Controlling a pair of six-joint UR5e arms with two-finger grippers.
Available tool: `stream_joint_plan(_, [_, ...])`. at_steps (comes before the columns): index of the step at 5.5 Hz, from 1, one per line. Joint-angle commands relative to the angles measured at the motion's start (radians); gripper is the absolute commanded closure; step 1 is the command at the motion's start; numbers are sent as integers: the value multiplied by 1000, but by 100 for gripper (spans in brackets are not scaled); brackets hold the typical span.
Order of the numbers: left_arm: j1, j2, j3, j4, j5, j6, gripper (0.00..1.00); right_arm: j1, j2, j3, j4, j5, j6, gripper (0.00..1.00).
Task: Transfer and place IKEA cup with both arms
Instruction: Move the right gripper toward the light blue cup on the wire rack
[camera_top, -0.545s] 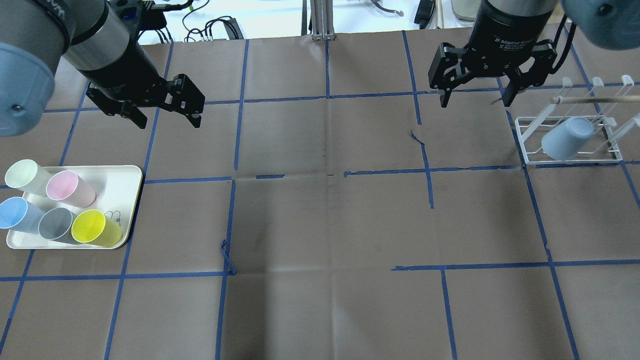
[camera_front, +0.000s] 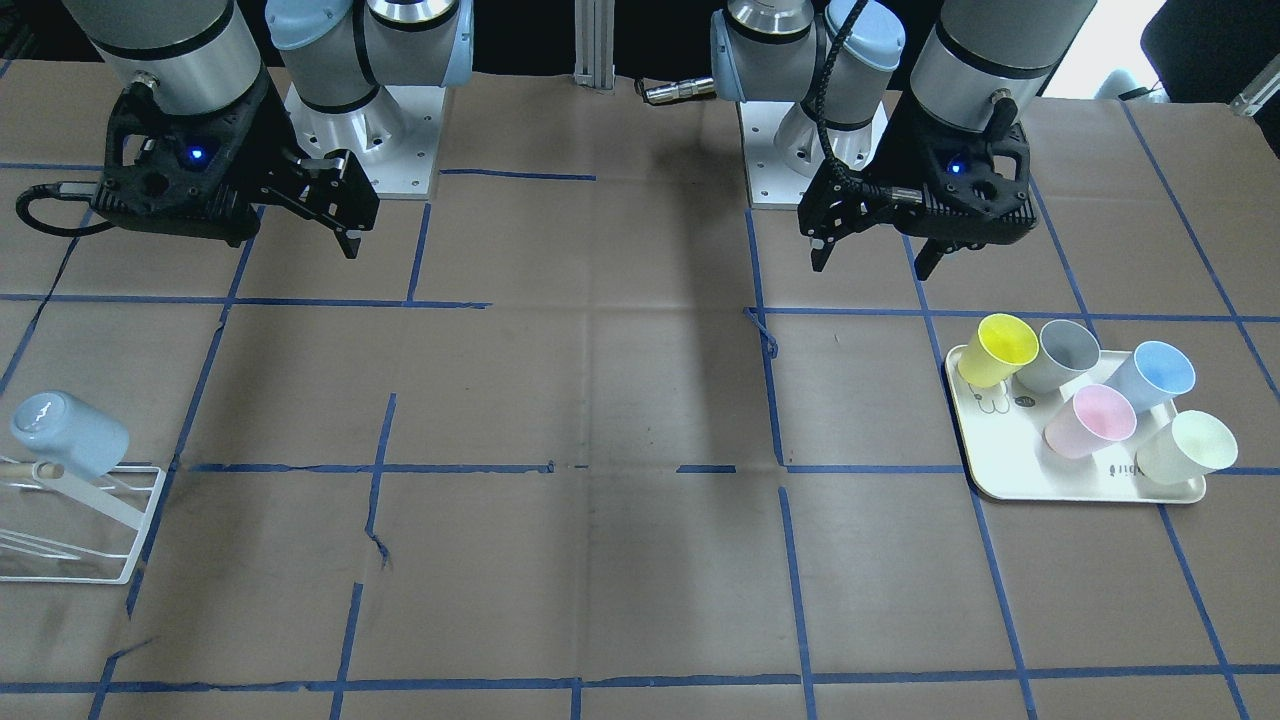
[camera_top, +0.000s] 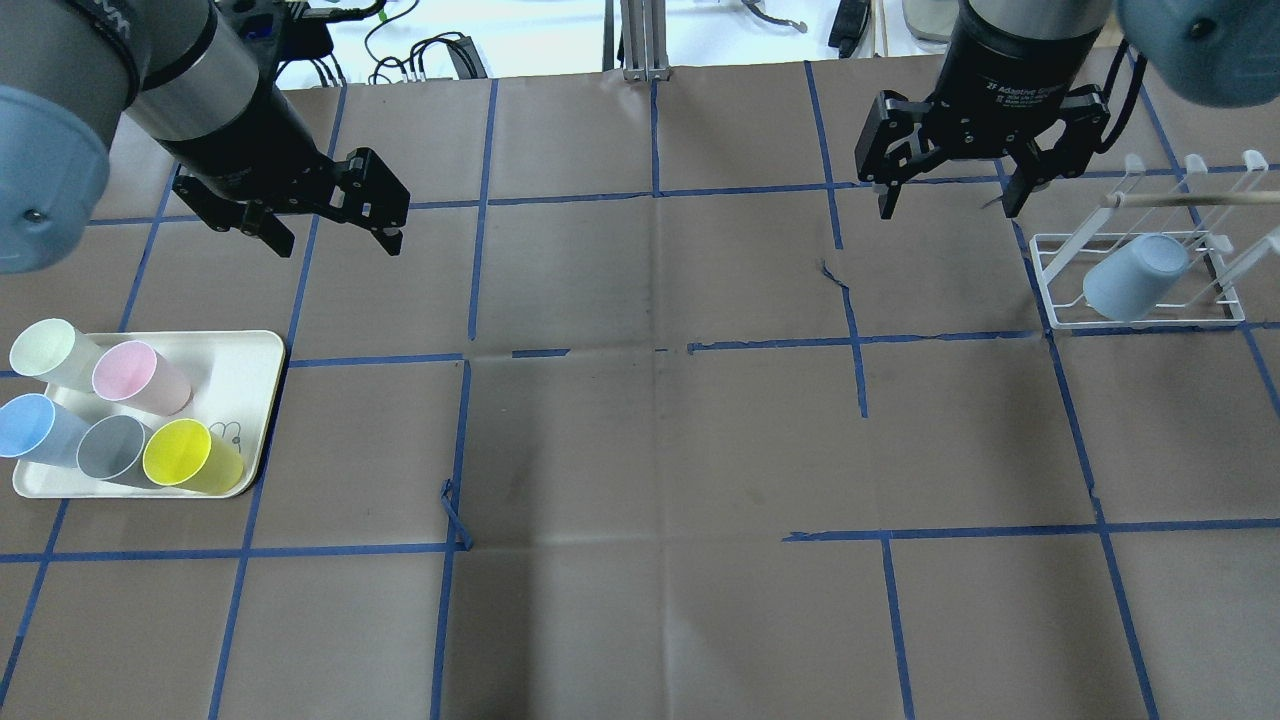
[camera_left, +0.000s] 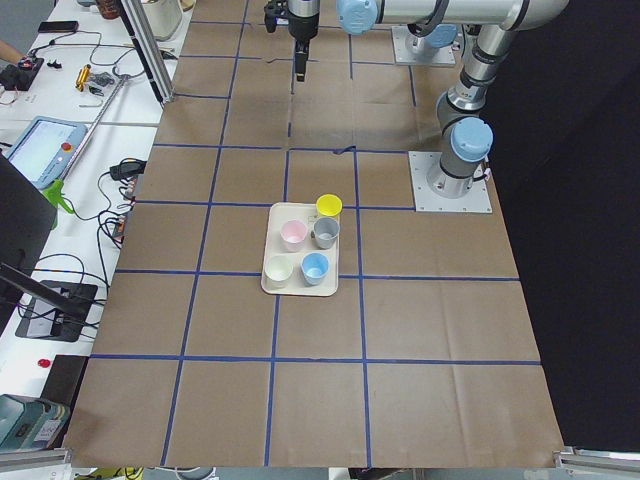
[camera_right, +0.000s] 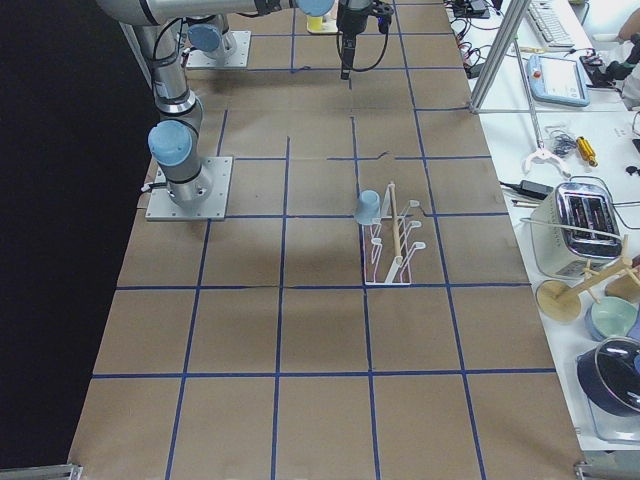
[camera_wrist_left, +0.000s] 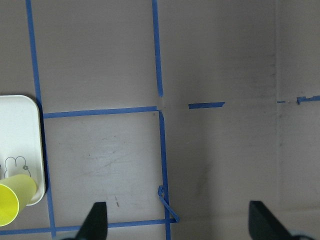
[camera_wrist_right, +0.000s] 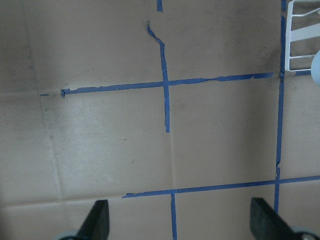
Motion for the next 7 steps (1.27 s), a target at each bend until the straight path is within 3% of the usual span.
stream_joint_plan(1, [0, 0, 0, -1, 0, 0, 1, -3, 7, 4, 7, -2, -5, 0])
stream_joint_plan(2, [0, 0, 0, -1, 0, 0, 1, -55, 12, 5, -10, -11, -99, 0])
stream_joint_plan(4, [0, 0, 0, 0, 0, 0, 1, -297, 53, -4, -19, -5, -387, 0])
stream_joint_plan(5, [0, 0, 0, 0, 0, 0, 1, -413, 79, -2, -94, -10, -560, 0])
stream_joint_plan(7, [0, 0, 0, 0, 0, 0, 1, -520, 137, 7, -209, -10, -739, 0])
